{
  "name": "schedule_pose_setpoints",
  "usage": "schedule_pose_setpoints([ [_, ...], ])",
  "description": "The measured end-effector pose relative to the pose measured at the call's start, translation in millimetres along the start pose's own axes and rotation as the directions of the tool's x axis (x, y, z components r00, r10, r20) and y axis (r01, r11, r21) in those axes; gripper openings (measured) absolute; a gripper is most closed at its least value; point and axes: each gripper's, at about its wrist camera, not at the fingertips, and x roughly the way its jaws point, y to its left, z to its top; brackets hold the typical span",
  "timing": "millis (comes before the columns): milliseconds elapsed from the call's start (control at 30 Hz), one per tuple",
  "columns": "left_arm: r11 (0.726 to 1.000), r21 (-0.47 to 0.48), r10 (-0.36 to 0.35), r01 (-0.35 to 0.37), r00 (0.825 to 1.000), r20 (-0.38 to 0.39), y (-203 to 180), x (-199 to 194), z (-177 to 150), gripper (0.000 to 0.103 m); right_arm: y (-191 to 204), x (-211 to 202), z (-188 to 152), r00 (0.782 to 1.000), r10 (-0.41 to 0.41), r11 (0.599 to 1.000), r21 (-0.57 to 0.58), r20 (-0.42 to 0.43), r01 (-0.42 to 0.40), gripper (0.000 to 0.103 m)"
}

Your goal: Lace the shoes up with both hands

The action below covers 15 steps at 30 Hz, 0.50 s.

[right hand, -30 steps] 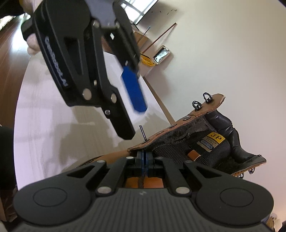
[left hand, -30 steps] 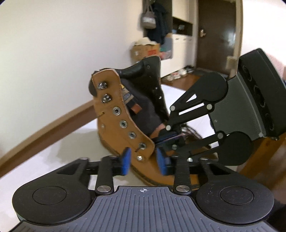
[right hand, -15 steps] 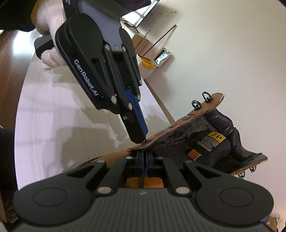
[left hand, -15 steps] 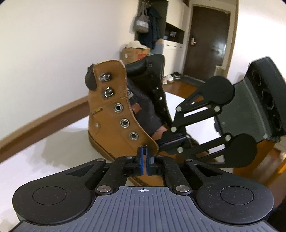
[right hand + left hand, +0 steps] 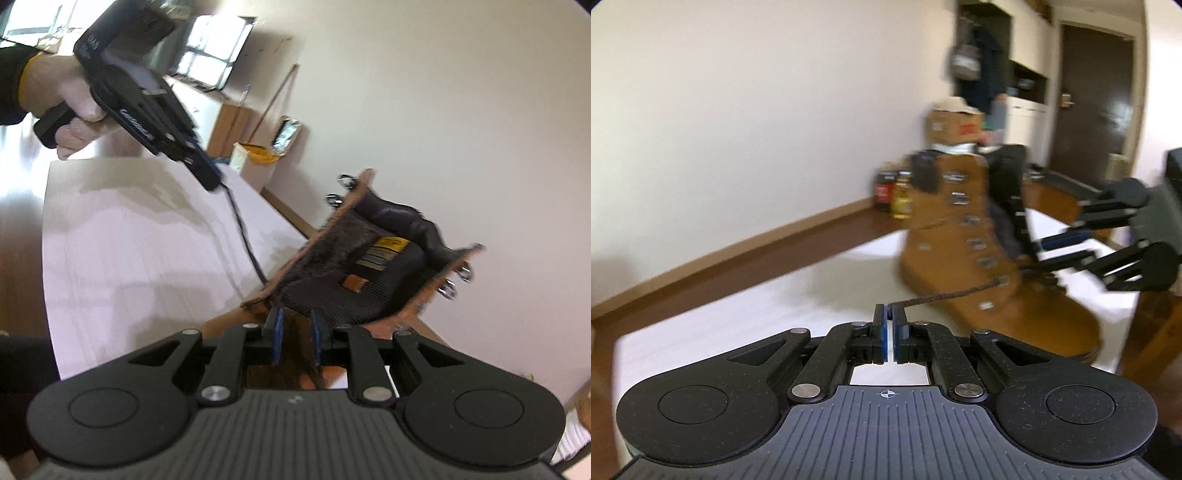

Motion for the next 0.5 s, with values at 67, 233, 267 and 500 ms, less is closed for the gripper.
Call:
schedule_pose_setpoints([
  [67, 0.999, 0.002, 0.052, -0.052, 0.999, -0.007, 14, -19, -5, 0.002, -7, -12, -4, 0.999, -0.034, 0.998, 0.057, 0.003, 0.033, 0.018],
  [233, 0.985, -0.019, 0.169, -0.169, 0.985, -0.030, 41, -59, -20, 0.002, -29, -30, -21, 0.996, -0.083, 0.973, 0.213, -0.045, 0.091, 0.018],
  [267, 0.984, -0.030, 0.177, -0.178, 0.984, -0.035, 42, -63, -20, 0.002, -34, -32, -25, 0.995, -0.085, 0.965, 0.244, -0.054, 0.095, 0.019],
  [500, 0.988, -0.050, 0.145, -0.147, 0.989, -0.043, 30, -74, -34, 0.002, -21, -30, -29, 0.999, -0.029, 0.958, 0.285, -0.039, 0.039, 0.028],
])
